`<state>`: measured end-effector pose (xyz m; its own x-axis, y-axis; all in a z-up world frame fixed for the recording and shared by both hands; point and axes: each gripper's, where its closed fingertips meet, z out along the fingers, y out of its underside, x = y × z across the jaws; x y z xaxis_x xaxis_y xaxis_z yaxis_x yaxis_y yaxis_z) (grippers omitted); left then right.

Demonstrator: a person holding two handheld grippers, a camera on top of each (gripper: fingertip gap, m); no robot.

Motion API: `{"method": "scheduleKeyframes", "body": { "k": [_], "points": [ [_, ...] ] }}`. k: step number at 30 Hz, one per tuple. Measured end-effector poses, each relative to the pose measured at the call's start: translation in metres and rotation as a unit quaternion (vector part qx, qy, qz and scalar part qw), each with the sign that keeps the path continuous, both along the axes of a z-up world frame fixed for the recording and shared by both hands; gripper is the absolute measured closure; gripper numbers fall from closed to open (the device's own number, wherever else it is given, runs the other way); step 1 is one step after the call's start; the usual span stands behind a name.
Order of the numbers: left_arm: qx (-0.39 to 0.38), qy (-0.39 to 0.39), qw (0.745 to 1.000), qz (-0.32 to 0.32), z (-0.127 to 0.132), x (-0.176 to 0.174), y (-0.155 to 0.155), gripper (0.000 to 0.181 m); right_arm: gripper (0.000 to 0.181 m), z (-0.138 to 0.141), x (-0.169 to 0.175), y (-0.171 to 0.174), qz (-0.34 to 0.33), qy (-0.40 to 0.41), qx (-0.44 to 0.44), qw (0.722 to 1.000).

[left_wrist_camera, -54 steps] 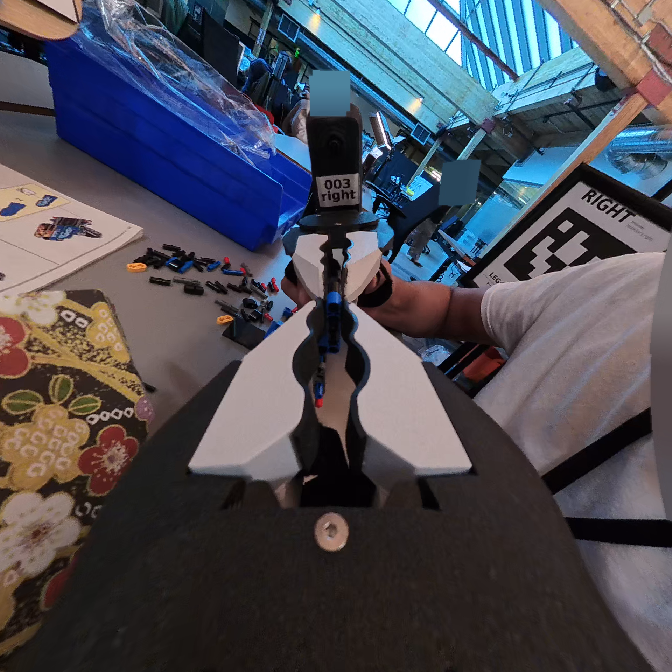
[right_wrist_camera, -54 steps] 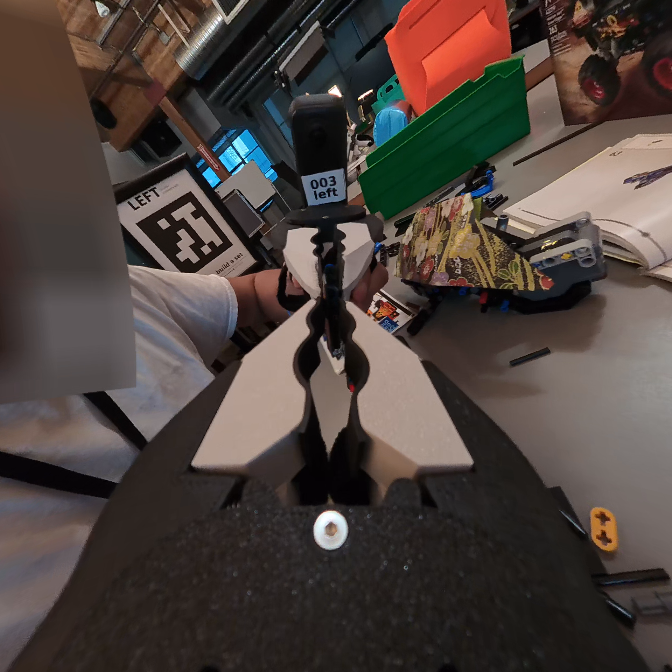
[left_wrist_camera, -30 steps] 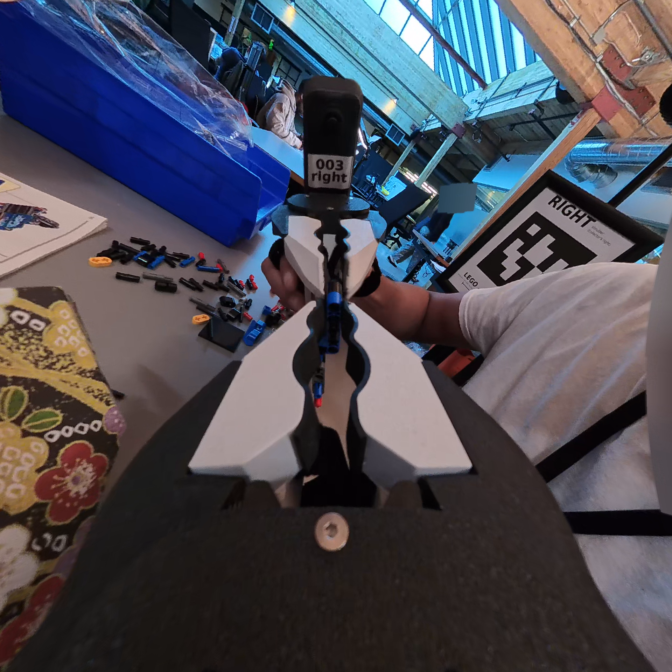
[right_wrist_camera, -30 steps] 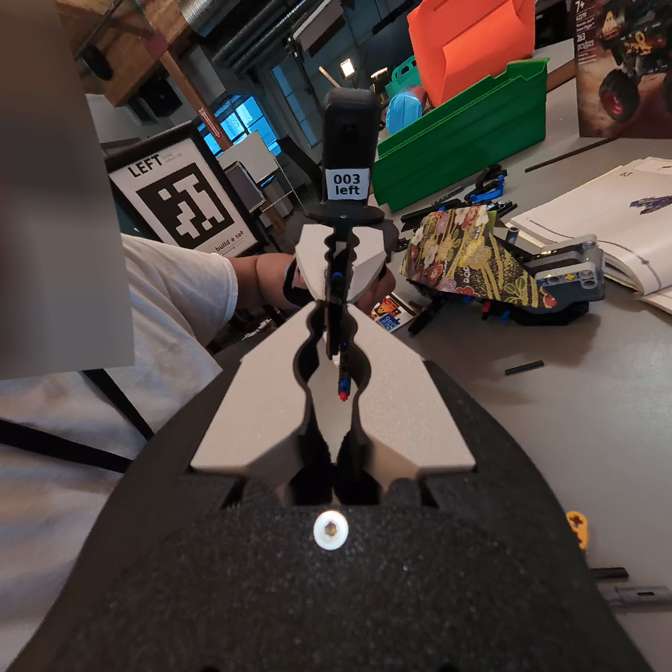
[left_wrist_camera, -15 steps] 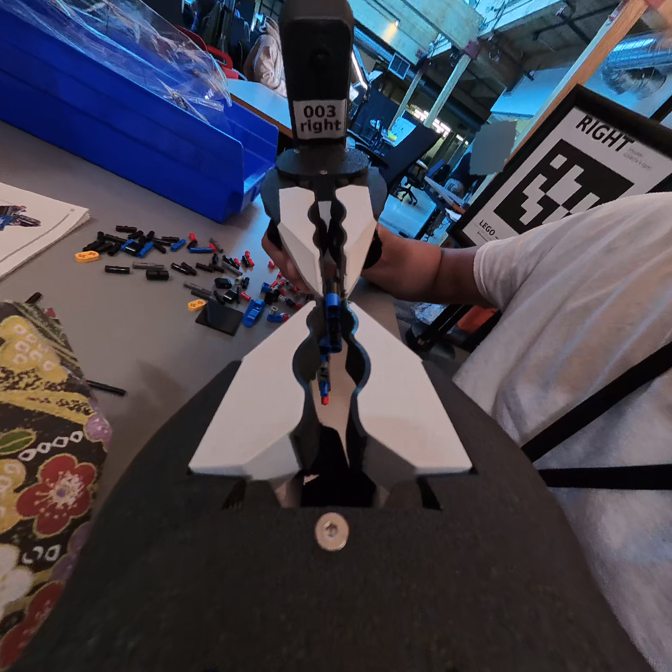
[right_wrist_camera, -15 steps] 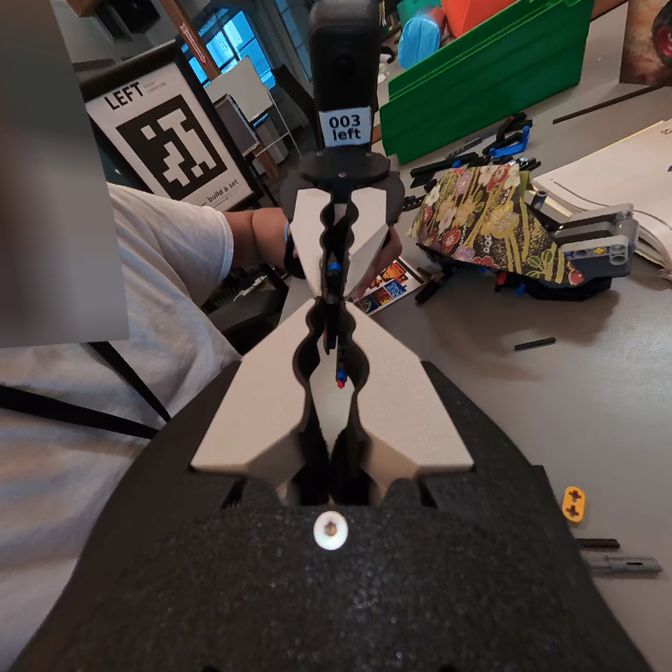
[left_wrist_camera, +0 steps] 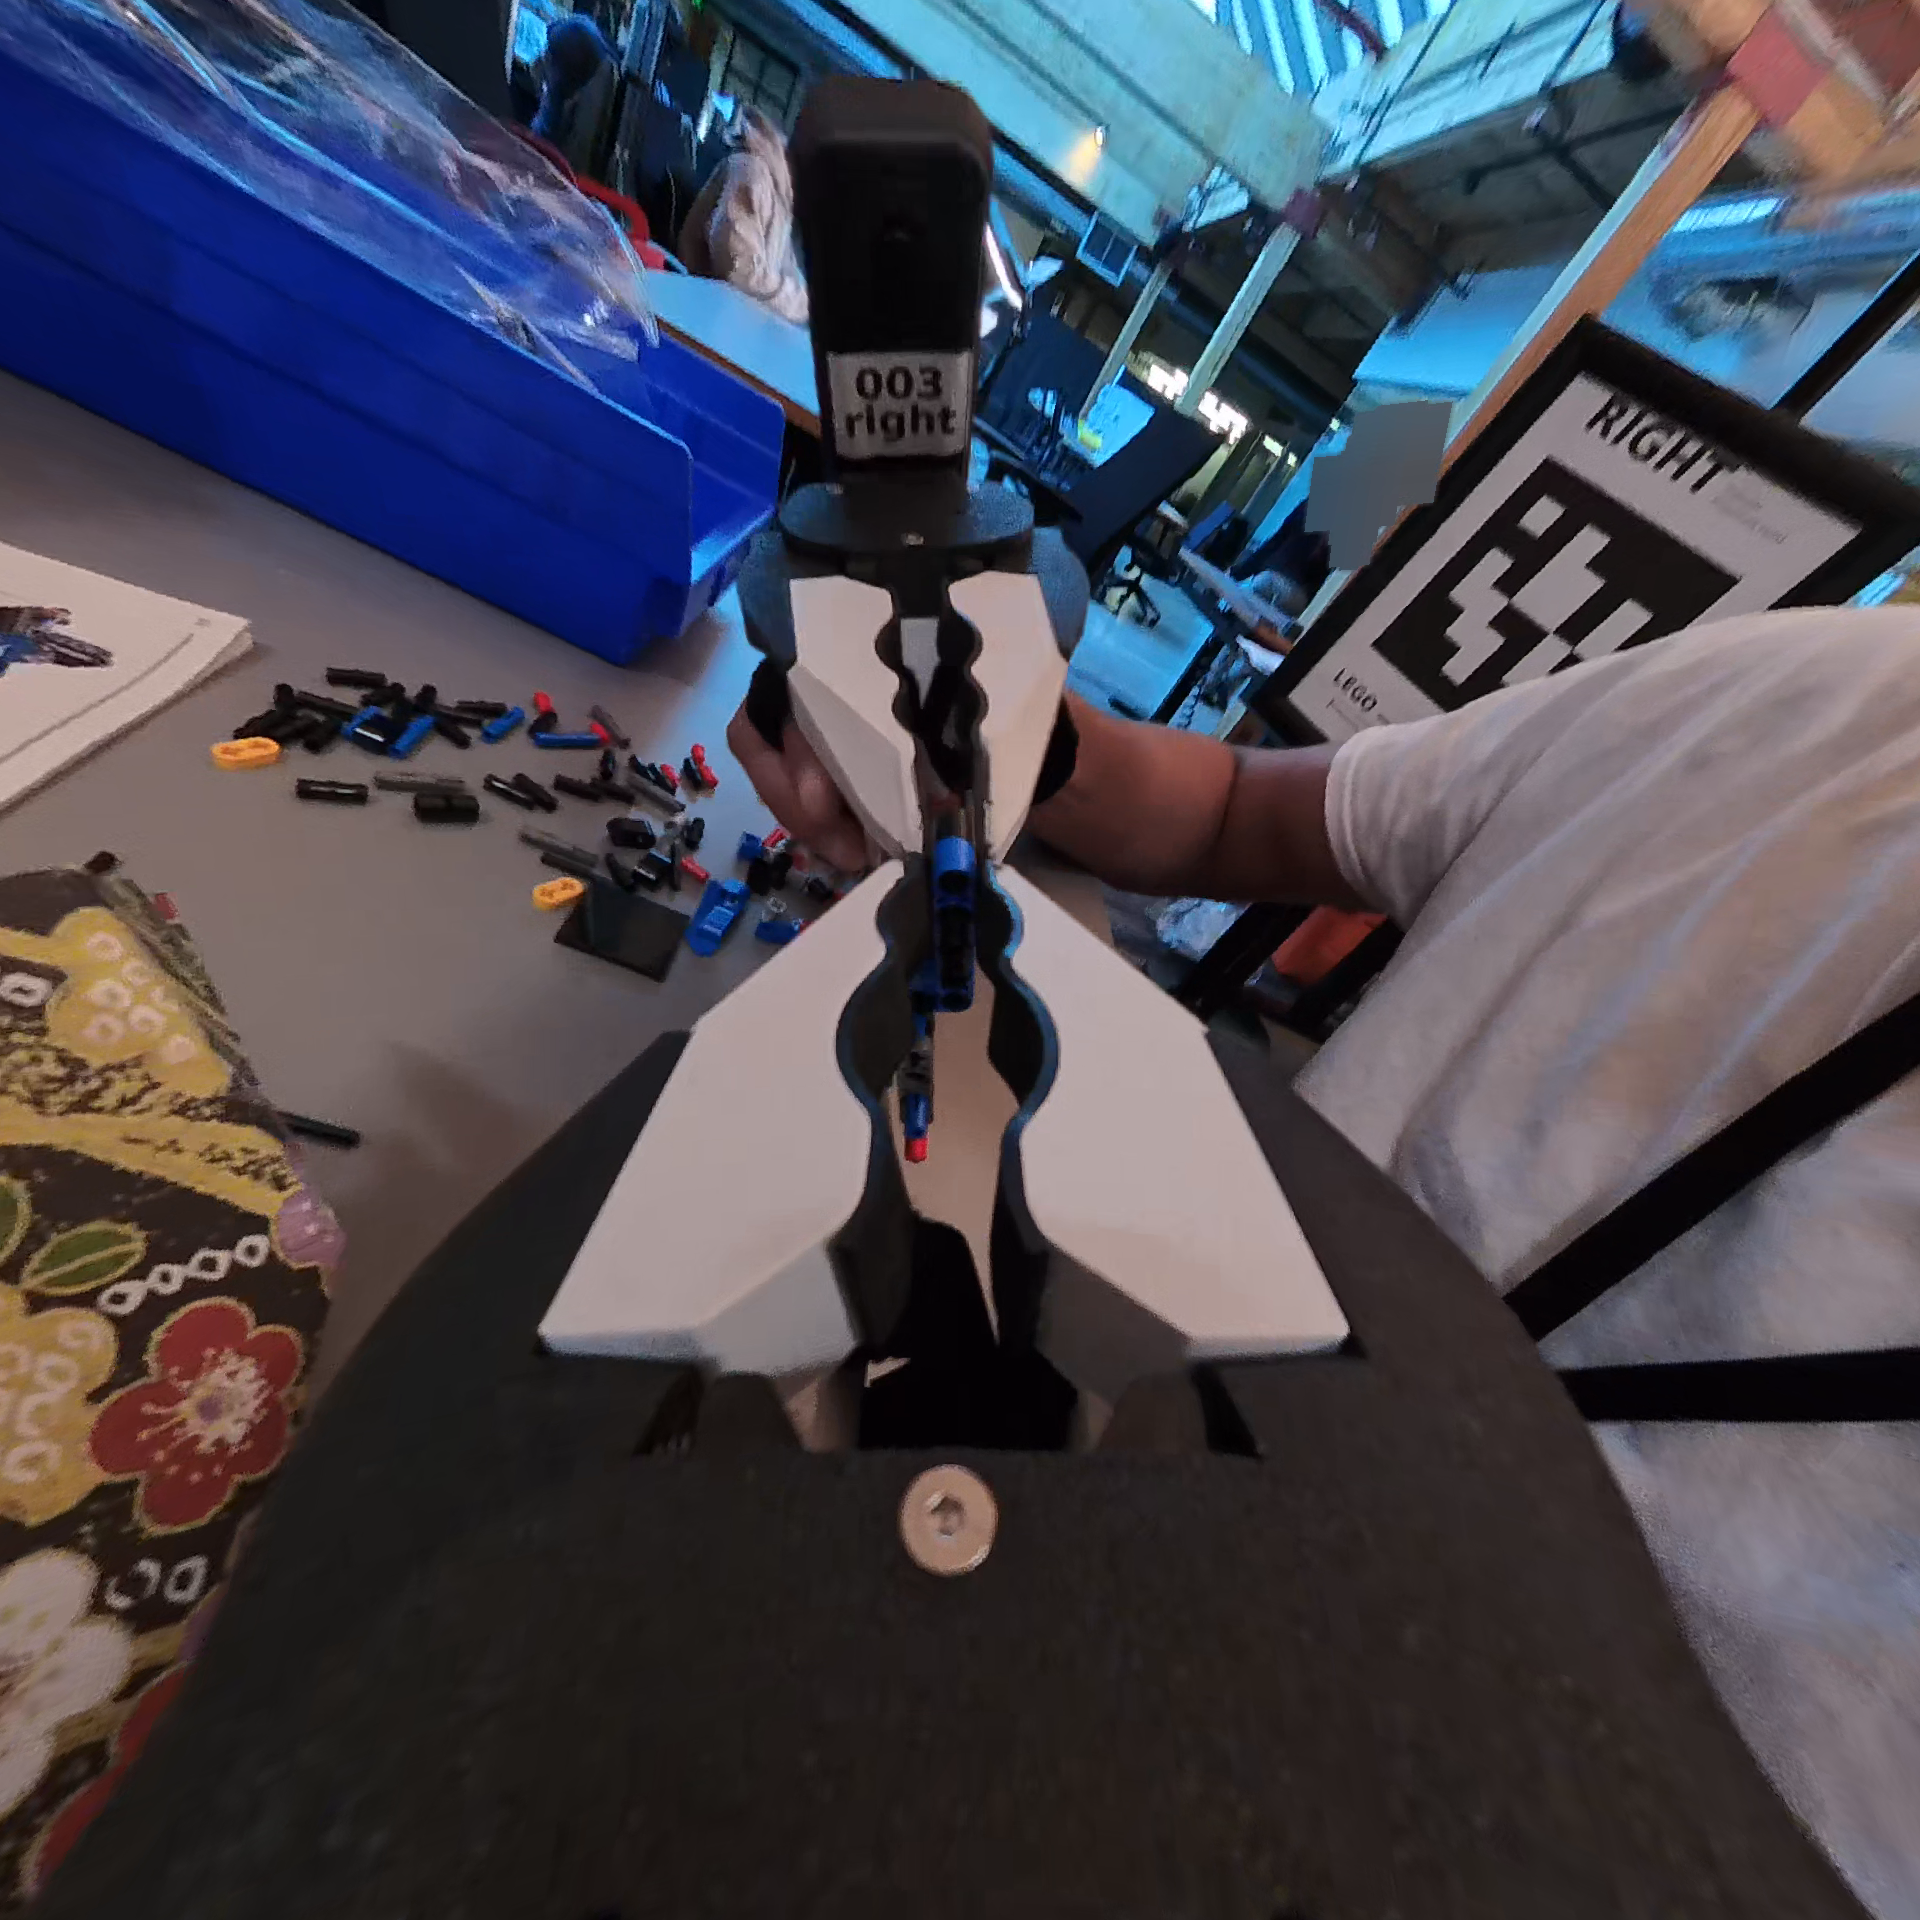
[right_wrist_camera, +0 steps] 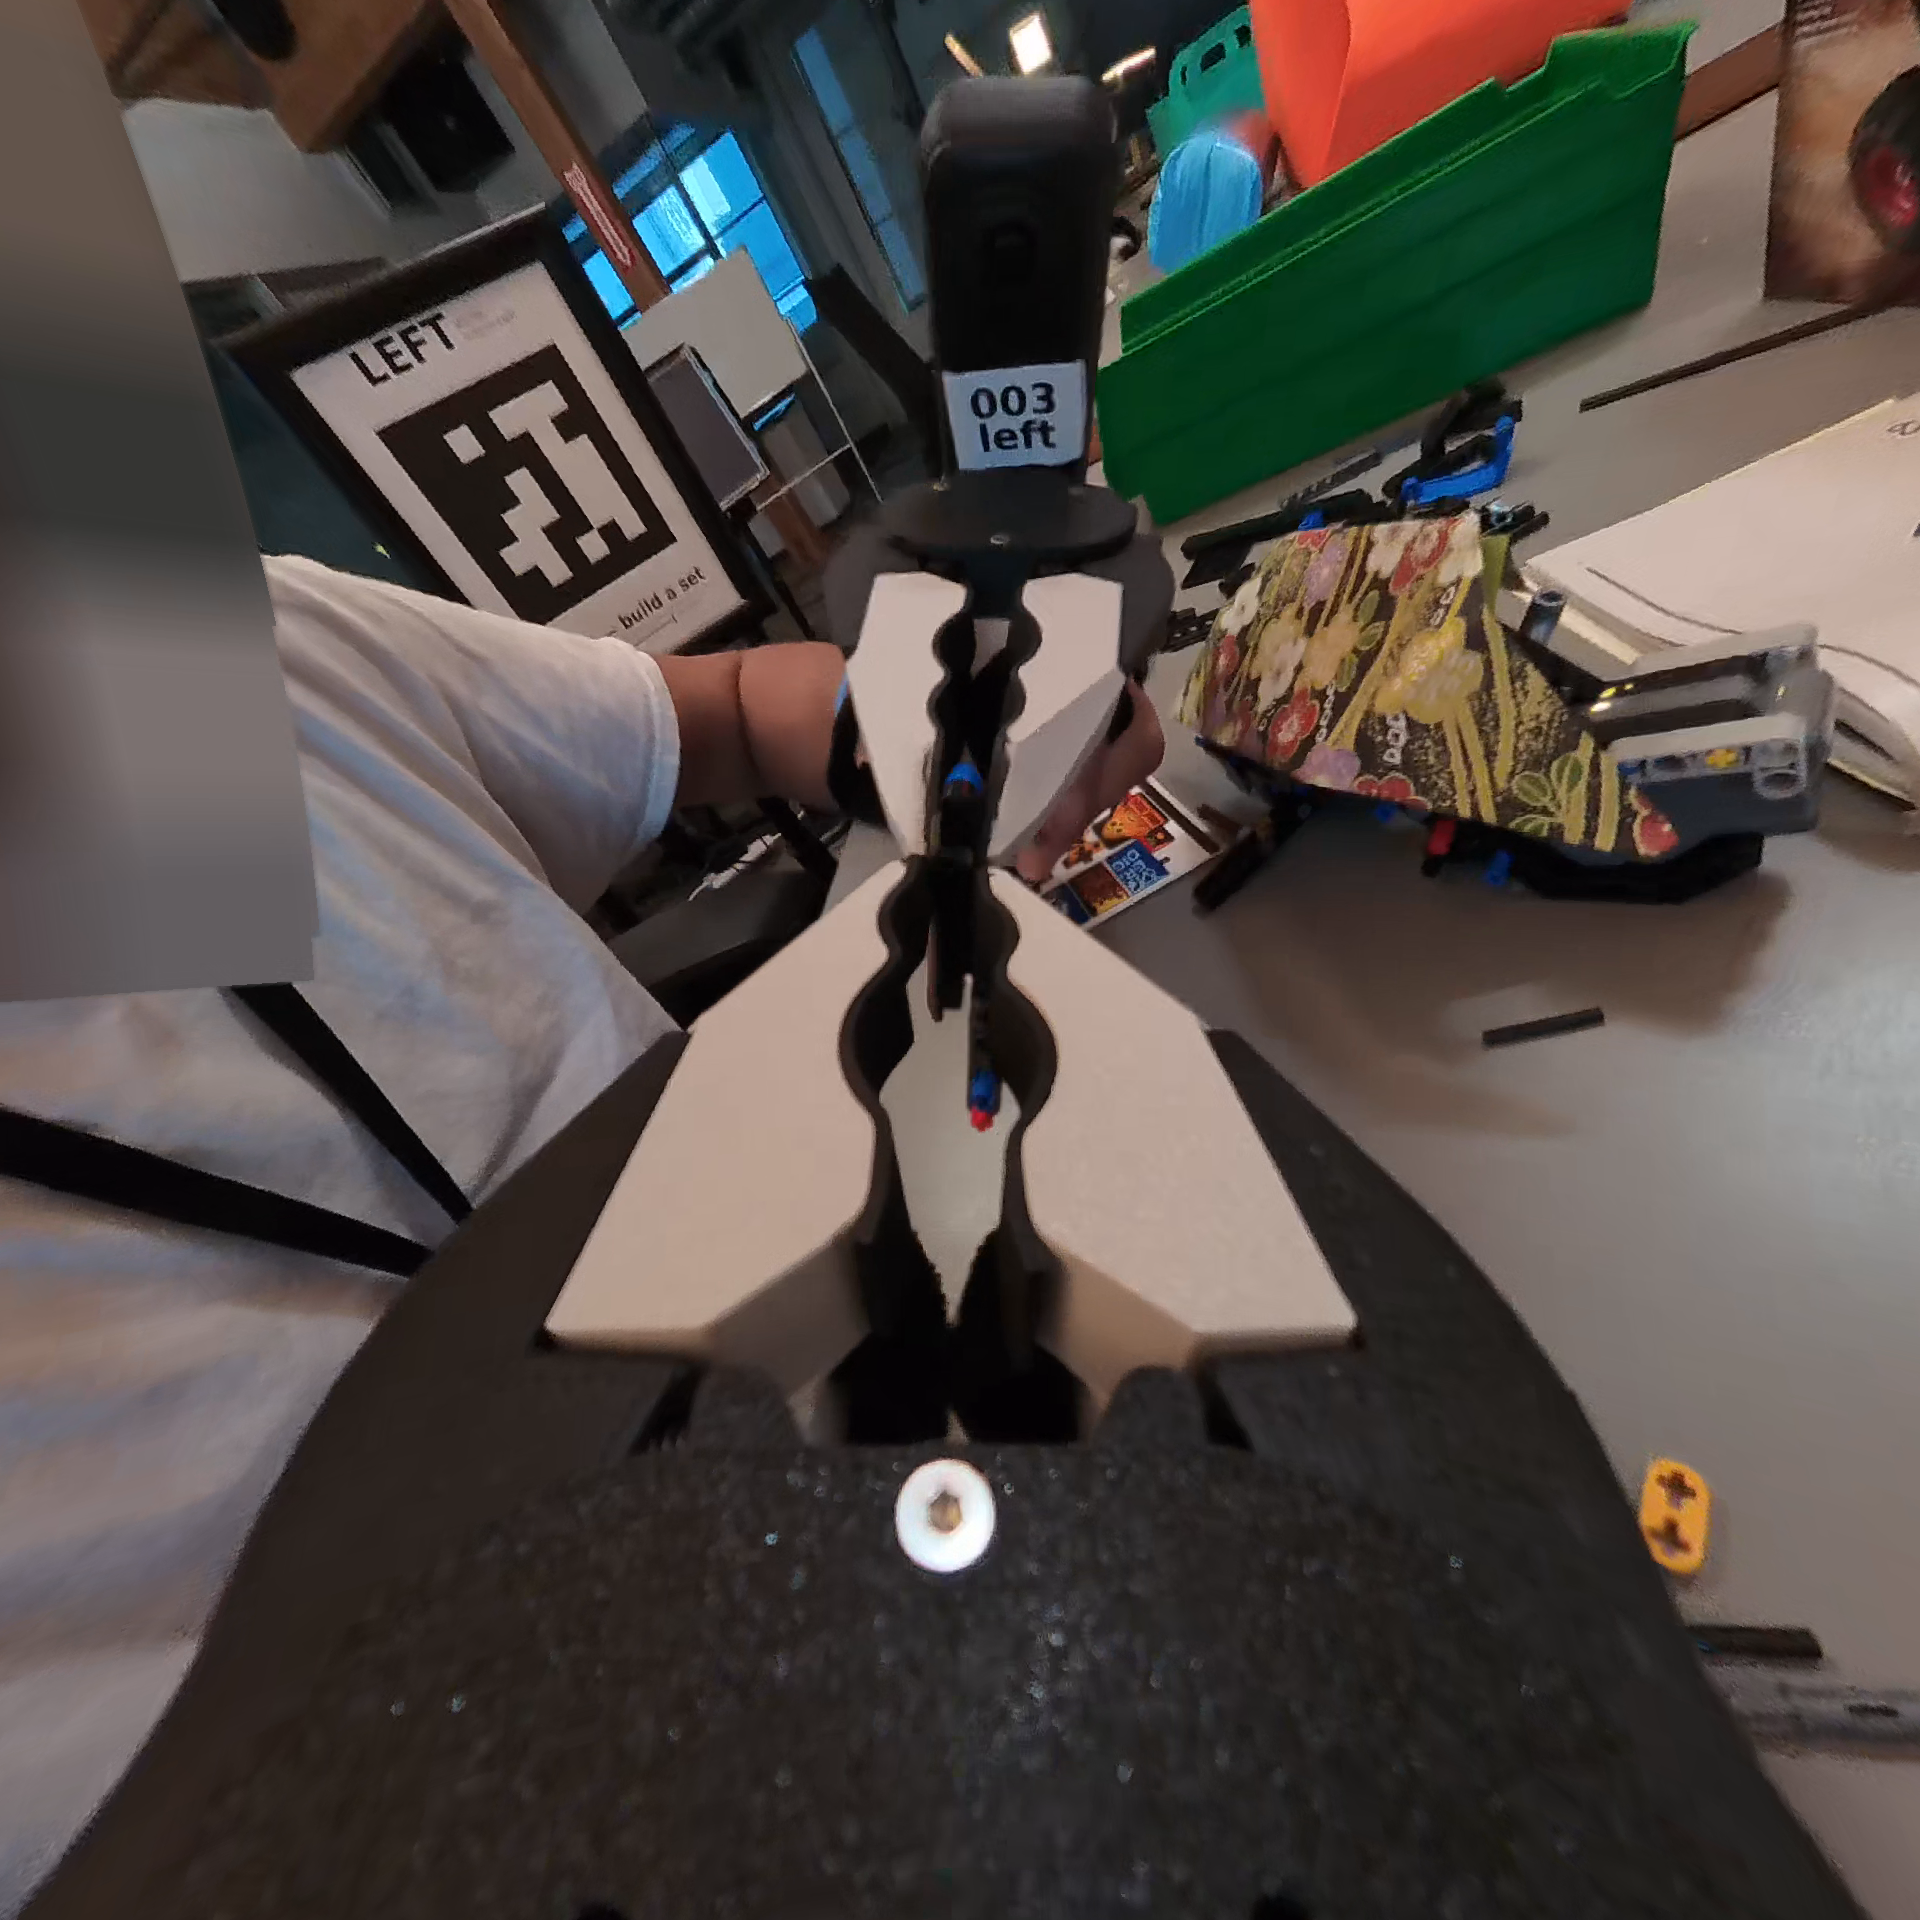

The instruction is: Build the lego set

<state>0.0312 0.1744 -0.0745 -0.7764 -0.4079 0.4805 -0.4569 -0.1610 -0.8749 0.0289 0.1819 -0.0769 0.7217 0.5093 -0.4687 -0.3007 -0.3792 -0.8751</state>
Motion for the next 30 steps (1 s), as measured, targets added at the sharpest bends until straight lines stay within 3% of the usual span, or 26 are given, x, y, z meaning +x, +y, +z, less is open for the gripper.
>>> {"method": "scheduleKeyframes", "body": {
  "k": [7,21,30],
  "points": [
    [-0.037,0.010,0.999,0.010,0.0067,0.0033,0.0050,0.176,0.177,0.0037,0.0044,-0.0021,-0.008,-0.007,0.013,1.000],
    [-0.039,0.003,0.999,0.014,0.0051,0.0049,0.0050,0.176,0.181,0.0030,0.0028,-0.0012,0.002,0.036,0.006,0.999],
    [-0.075,0.008,0.997,0.027,0.0072,0.0063,0.0060,0.176,0.181,0.0049,0.0043,0.0017,-0.022,0.009,0.021,1.000]
  ]
}}
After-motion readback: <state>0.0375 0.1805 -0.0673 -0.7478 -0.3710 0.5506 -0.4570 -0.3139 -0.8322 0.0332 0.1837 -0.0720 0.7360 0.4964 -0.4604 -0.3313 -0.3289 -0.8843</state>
